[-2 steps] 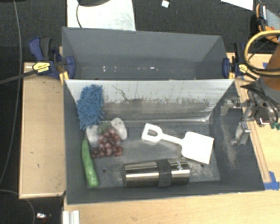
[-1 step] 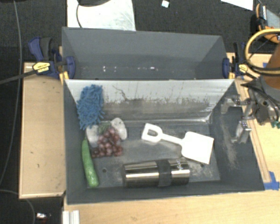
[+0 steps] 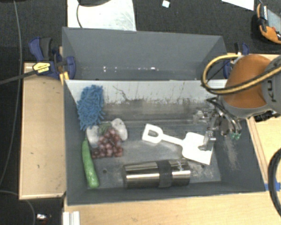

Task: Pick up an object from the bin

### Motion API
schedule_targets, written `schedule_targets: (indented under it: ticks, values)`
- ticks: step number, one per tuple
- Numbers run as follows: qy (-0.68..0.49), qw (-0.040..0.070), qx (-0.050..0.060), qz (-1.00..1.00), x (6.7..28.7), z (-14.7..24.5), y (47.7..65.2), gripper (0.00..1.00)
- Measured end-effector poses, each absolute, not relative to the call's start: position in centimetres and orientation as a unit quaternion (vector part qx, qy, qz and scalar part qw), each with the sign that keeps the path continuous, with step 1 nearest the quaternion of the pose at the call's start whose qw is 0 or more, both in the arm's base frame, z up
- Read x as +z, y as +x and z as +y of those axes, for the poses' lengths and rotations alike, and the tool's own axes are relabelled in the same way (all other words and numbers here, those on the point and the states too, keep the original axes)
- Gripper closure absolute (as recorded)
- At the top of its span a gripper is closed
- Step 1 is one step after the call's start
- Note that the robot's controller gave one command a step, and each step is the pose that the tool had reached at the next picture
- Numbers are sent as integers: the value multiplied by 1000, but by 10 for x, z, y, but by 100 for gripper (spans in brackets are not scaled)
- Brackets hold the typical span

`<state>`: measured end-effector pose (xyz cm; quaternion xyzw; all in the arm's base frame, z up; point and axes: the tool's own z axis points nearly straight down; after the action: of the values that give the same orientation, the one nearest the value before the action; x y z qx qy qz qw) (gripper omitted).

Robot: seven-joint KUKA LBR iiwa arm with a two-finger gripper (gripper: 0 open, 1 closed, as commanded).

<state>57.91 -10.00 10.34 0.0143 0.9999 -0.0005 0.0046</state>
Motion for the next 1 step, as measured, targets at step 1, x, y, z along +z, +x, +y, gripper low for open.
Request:
schedule_targets:
  ticks: [1]
  values:
    - [177, 12, 0, 984, 164, -66, 590, 0]
